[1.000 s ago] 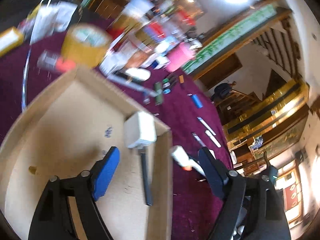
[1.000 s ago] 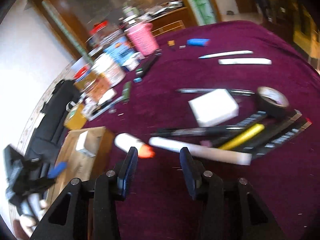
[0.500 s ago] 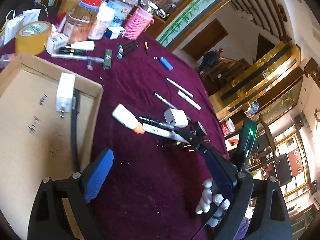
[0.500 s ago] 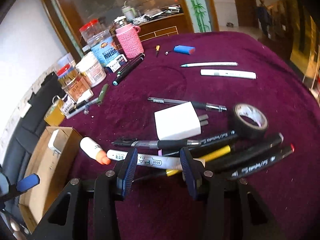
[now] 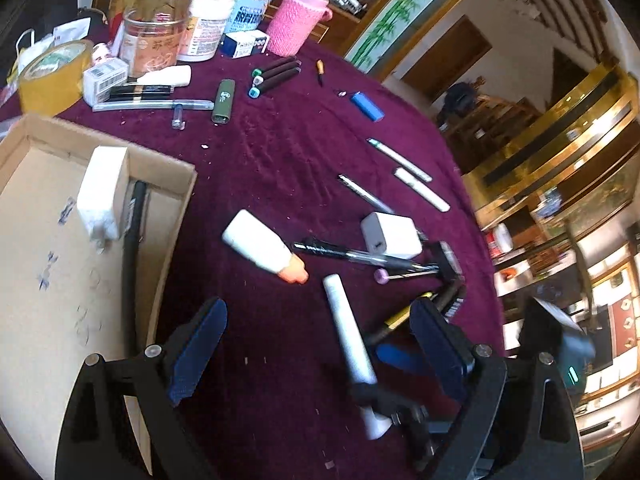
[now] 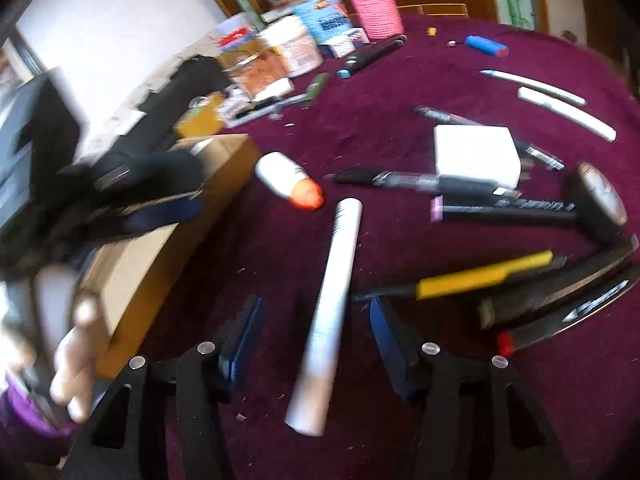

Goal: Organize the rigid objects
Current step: 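Grasp the white glue bottle with the left tool while the right tool grasps a white paint marker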

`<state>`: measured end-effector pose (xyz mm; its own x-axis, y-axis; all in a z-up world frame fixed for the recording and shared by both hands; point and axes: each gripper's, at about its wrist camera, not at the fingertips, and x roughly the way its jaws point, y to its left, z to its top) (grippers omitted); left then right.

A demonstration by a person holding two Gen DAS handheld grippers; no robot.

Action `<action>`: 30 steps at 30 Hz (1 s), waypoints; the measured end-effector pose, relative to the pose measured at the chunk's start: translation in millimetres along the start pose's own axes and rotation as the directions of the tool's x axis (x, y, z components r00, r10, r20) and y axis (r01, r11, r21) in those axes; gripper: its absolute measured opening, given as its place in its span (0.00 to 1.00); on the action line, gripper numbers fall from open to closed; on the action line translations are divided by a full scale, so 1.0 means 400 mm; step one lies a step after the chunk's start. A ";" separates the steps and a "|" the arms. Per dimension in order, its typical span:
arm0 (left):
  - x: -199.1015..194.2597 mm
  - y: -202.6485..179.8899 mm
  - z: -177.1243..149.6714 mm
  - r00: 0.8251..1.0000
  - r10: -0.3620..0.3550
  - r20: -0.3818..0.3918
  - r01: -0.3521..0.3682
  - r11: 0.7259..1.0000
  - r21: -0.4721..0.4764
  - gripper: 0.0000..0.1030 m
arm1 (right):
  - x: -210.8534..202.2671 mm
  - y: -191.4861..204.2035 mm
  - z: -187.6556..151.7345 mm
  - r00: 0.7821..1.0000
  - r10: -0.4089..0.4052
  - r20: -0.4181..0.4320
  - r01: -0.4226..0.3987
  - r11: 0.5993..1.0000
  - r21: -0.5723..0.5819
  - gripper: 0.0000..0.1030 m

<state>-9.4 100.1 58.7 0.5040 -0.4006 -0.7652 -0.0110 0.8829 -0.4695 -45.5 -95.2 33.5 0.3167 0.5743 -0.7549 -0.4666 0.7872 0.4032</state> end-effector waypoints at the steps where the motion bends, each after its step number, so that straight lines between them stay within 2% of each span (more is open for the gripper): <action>1: 0.016 -0.006 0.006 1.000 0.024 -0.008 -0.024 1.000 0.009 0.90 | -0.002 -0.011 -0.009 0.999 -0.018 0.028 0.018 1.000 0.003 0.57; 2: 0.036 -0.013 0.015 0.998 0.052 -0.018 -0.052 0.998 0.021 0.90 | -0.002 -0.029 -0.018 0.998 -0.027 0.050 0.026 0.999 0.022 0.57; 3: 0.055 -0.019 0.023 0.997 0.074 -0.028 -0.073 0.997 0.033 0.90 | -0.007 -0.051 -0.027 0.996 0.010 0.085 -0.015 0.998 0.054 0.57; 4: 0.069 -0.024 0.029 0.995 0.092 -0.035 -0.091 0.995 0.042 0.89 | -0.013 -0.064 -0.027 0.996 0.031 0.084 -0.038 0.995 0.087 0.57; 5: 0.085 -0.028 0.034 0.992 0.117 -0.041 -0.115 0.992 0.051 0.89 | -0.023 -0.069 -0.025 0.994 0.028 0.104 -0.039 0.994 0.103 0.57; 6: 0.104 -0.033 0.040 0.989 0.141 -0.049 -0.138 0.989 0.060 0.89 | -0.031 -0.071 -0.024 0.992 -0.010 0.122 -0.003 0.994 0.107 0.57; 7: 0.117 -0.035 0.044 0.987 0.152 -0.056 -0.148 0.987 0.064 0.89 | -0.032 -0.076 -0.024 0.991 -0.042 0.125 0.028 0.993 0.112 0.57; 10: 0.159 -0.034 0.062 0.972 0.228 -0.059 -0.223 0.972 0.074 0.89 | -0.033 -0.094 -0.020 0.992 -0.023 0.123 0.005 0.989 0.145 0.58; 13: 0.174 -0.034 0.078 0.967 0.252 -0.031 -0.248 0.964 0.096 0.85 | -0.035 -0.100 -0.018 0.992 -0.014 0.122 -0.005 0.988 0.151 0.58; 14: 0.174 -0.037 0.080 0.961 0.275 -0.018 -0.271 0.955 0.119 0.69 | -0.038 -0.102 -0.017 0.992 -0.014 0.122 -0.004 0.989 0.151 0.58; 15: 0.171 -0.039 0.078 0.958 0.286 -0.006 -0.283 0.949 0.138 0.35 | -0.039 -0.102 -0.017 0.993 -0.015 0.121 -0.003 0.989 0.150 0.58; 16: 0.175 -0.036 0.076 0.965 0.260 -0.032 -0.253 0.956 0.152 0.25 | -0.036 -0.100 -0.013 0.993 -0.017 0.121 -0.001 0.989 0.148 0.58; 17: 0.180 -0.031 0.072 0.969 0.238 -0.066 -0.226 0.962 0.151 0.25 | -0.040 -0.101 -0.017 0.993 -0.018 0.121 0.000 0.989 0.148 0.58; 18: 0.177 -0.029 0.066 0.970 0.234 -0.066 -0.221 0.962 0.160 0.25 | -0.037 -0.099 -0.014 0.993 -0.019 0.120 0.001 0.989 0.147 0.58; 22: 0.179 -0.045 0.050 0.959 0.278 -0.061 -0.257 0.938 0.234 0.25 | -0.031 -0.097 -0.010 0.993 -0.019 0.120 0.001 0.989 0.149 0.58; 26: 0.178 -0.069 0.023 0.957 0.289 -0.023 -0.271 0.920 0.282 0.40 | -0.031 -0.098 -0.010 0.993 -0.019 0.120 0.001 0.989 0.148 0.58; 27: 0.179 -0.077 0.013 0.954 0.300 -0.003 -0.285 0.909 0.305 0.42 | -0.031 -0.098 -0.009 0.993 -0.018 0.120 0.001 0.989 0.147 0.59; 29: 0.184 -0.093 -0.005 0.943 0.331 0.029 -0.319 0.879 0.353 0.41 | -0.030 -0.098 -0.009 0.993 -0.017 0.121 0.000 0.989 0.145 0.59; 30: 0.181 -0.099 -0.012 0.944 0.329 0.034 -0.318 0.874 0.367 0.31 | -0.030 -0.097 -0.009 0.993 -0.017 0.121 -0.001 0.990 0.144 0.60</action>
<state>23.5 34.9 19.8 0.5010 -0.0789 -0.8618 0.1467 0.9892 -0.0053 -34.0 -133.4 24.9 0.4220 0.5838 -0.6936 -0.3427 0.8110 0.4742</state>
